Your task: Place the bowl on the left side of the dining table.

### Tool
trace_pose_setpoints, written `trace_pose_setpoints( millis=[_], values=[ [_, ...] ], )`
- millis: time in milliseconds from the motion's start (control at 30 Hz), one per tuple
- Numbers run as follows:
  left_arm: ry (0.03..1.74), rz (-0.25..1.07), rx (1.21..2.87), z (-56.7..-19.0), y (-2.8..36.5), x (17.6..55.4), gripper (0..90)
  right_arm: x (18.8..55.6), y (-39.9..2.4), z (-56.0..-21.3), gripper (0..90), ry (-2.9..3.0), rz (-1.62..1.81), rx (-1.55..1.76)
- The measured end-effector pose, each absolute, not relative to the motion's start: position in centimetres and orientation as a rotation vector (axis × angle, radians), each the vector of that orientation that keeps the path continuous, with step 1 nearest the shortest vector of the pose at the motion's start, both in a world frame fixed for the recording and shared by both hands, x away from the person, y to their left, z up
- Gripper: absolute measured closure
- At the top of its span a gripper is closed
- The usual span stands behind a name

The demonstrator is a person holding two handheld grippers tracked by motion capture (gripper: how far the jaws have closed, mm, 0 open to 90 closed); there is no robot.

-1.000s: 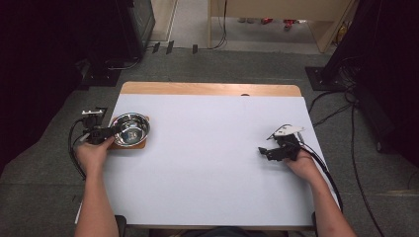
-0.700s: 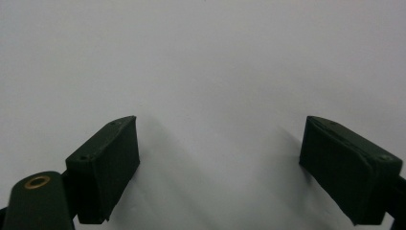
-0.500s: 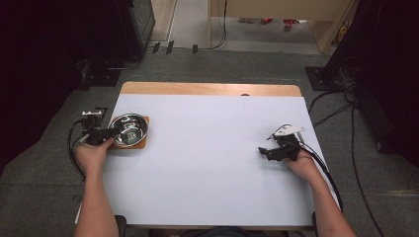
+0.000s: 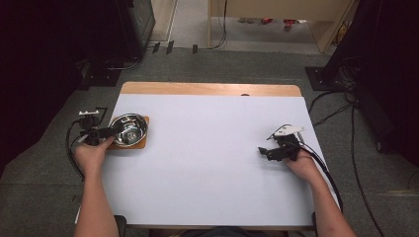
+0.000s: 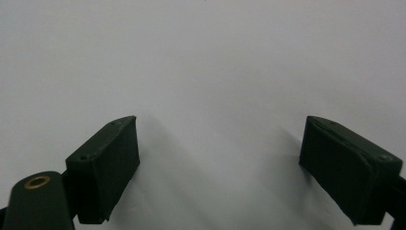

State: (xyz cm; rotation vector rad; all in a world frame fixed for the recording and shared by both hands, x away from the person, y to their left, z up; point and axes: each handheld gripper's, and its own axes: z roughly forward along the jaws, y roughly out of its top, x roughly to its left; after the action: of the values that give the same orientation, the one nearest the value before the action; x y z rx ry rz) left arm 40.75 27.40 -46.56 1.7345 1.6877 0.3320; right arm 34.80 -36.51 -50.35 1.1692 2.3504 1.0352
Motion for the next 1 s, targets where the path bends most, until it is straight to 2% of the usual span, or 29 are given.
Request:
trace_pose_setpoints(
  millis=[200, 700, 1000],
  values=[
    [1.670, 0.372, 1.727, -45.7, 27.2, 40.4, 38.6, 34.8, -36.5, -50.3, 13.0, 2.350, 1.035, 1.169],
    [1.598, 0.482, 1.752, -43.3, 26.0, 39.3, 37.0, 34.8, -36.5, -50.3, 13.0, 2.350, 1.036, 1.169],
    [1.549, 0.464, 1.747, -42.2, 25.1, 38.9, 36.1, 34.8, -36.5, -50.3, 13.0, 2.350, 1.035, 1.169]
  ],
)
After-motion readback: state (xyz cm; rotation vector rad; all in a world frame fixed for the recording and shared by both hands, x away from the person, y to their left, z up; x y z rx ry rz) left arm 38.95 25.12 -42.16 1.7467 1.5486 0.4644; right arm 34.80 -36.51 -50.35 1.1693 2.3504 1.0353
